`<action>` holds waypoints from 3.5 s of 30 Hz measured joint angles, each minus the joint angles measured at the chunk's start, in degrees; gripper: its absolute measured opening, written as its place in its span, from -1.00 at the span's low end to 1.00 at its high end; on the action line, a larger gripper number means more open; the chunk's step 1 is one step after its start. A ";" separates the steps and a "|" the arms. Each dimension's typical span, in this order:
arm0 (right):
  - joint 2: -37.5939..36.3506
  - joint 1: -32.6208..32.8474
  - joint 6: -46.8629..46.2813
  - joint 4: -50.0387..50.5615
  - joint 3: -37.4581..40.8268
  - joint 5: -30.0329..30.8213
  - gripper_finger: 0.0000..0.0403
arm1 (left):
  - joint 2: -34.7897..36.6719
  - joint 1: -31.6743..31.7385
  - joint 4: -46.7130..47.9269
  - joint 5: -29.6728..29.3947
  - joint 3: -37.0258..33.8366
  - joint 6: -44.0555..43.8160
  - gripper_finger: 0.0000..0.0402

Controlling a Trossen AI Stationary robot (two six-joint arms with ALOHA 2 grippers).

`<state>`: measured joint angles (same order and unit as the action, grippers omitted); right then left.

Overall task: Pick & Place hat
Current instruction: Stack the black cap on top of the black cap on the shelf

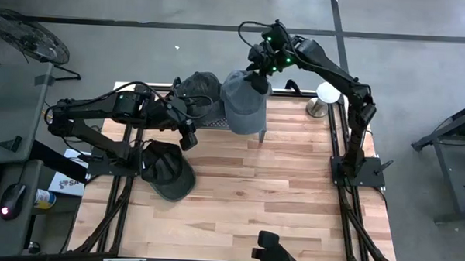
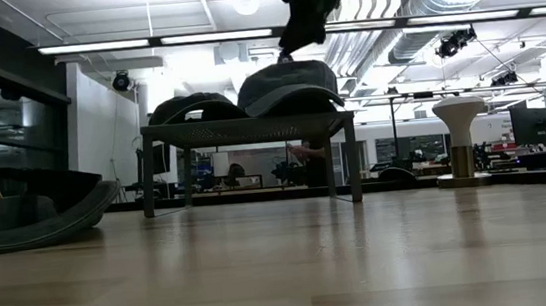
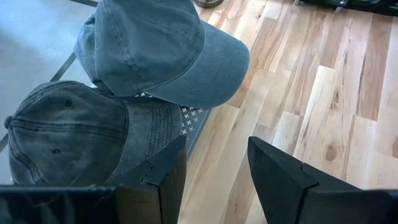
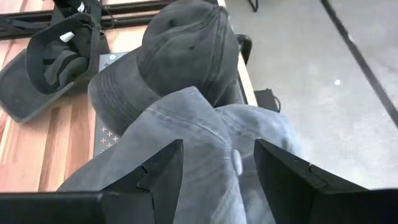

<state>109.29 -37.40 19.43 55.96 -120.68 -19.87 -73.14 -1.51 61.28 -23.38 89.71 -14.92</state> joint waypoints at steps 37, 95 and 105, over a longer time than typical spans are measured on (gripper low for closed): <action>-11.36 7.33 -6.65 0.70 -0.02 3.27 -0.06 | 0.00 -0.01 0.74 0.78 0.00 -0.59 -0.16; -11.38 40.96 -52.72 -54.06 46.77 20.63 -0.06 | 27.36 -0.01 0.17 11.25 -33.18 -17.18 -0.16; -8.26 46.49 -56.39 -63.66 53.04 31.41 -0.06 | 27.21 -0.02 -4.66 9.94 -33.18 -15.45 -0.16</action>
<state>101.03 9.09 -36.96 -7.70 -67.64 11.53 -45.93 -1.53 56.61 -13.43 56.53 -30.37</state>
